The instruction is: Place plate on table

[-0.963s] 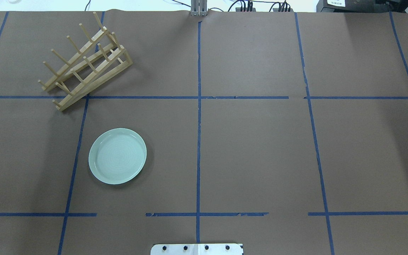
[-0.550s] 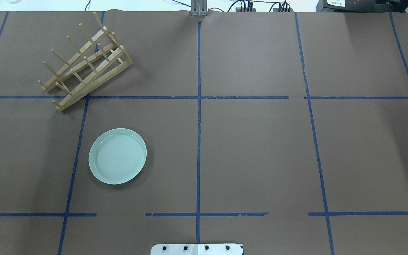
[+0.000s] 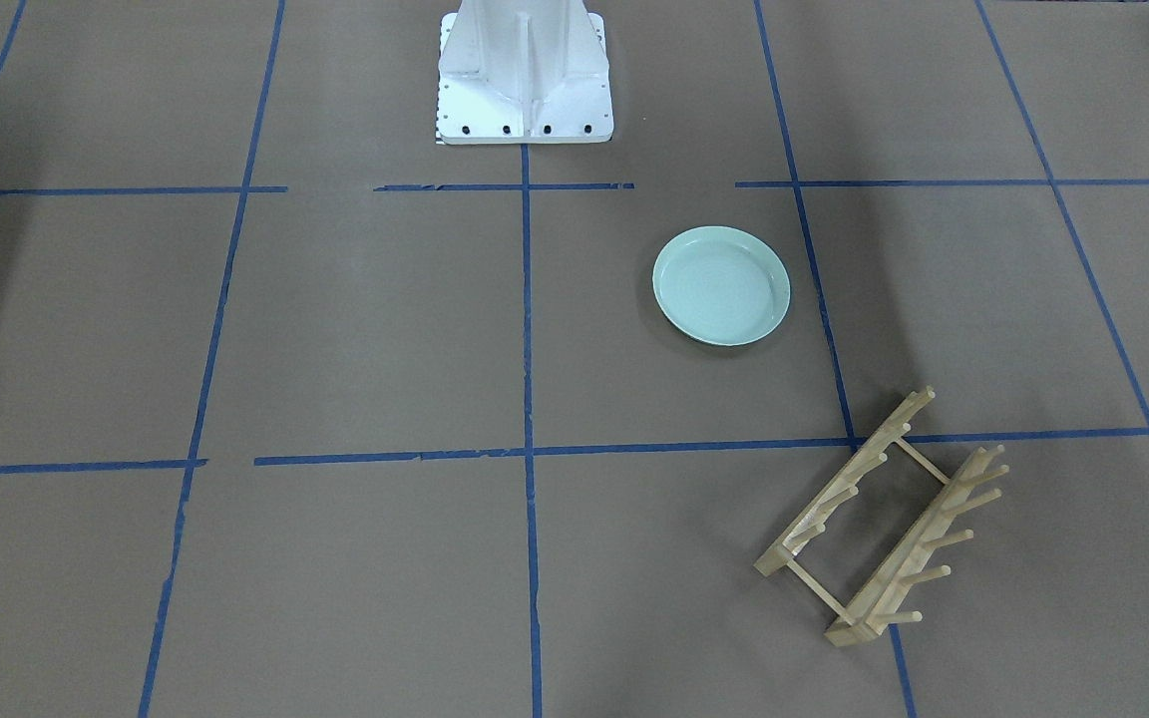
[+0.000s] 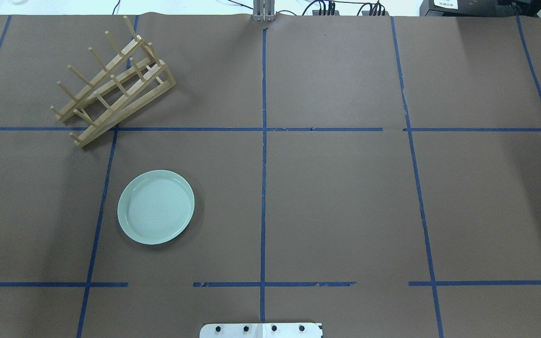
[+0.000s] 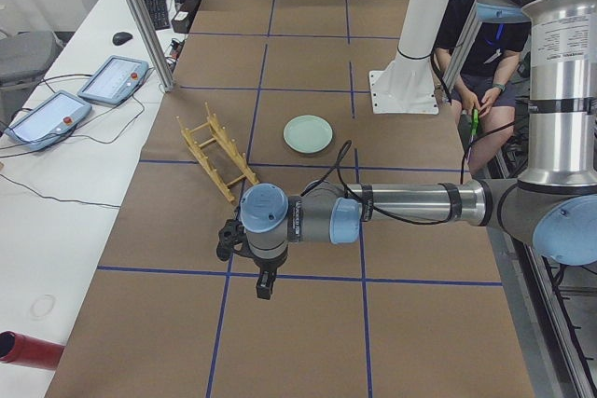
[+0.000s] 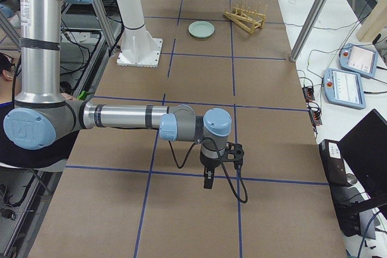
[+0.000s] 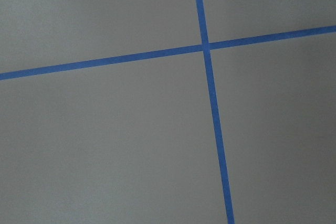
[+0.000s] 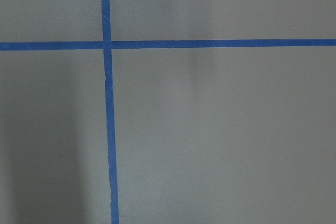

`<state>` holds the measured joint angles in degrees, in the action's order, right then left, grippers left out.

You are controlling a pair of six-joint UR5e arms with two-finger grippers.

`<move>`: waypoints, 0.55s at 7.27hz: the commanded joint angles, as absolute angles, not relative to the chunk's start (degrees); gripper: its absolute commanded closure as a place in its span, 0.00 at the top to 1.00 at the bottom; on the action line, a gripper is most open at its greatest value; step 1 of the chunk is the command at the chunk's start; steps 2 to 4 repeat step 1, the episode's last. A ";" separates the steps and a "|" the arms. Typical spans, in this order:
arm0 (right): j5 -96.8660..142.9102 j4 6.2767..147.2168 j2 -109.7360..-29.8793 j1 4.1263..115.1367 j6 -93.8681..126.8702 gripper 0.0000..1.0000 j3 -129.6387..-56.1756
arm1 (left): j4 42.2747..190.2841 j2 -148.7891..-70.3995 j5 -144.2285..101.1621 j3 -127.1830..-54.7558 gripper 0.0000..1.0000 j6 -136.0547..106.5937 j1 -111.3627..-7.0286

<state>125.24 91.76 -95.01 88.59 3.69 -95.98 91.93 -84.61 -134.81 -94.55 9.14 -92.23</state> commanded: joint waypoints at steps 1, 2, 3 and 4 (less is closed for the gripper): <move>125.24 91.76 -95.01 88.51 3.69 1.00 -95.98 | 91.93 -84.99 -134.74 -94.48 1.00 9.14 -92.20; 125.24 91.76 -95.01 88.51 3.69 1.00 -95.98 | 91.93 -84.99 -134.74 -94.48 1.00 9.14 -92.20; 125.24 91.76 -95.01 88.51 3.69 1.00 -95.98 | 91.93 -84.99 -134.74 -94.48 1.00 9.14 -92.20; 125.24 91.76 -95.01 88.51 3.69 1.00 -95.98 | 91.93 -84.99 -134.74 -94.48 1.00 9.14 -92.20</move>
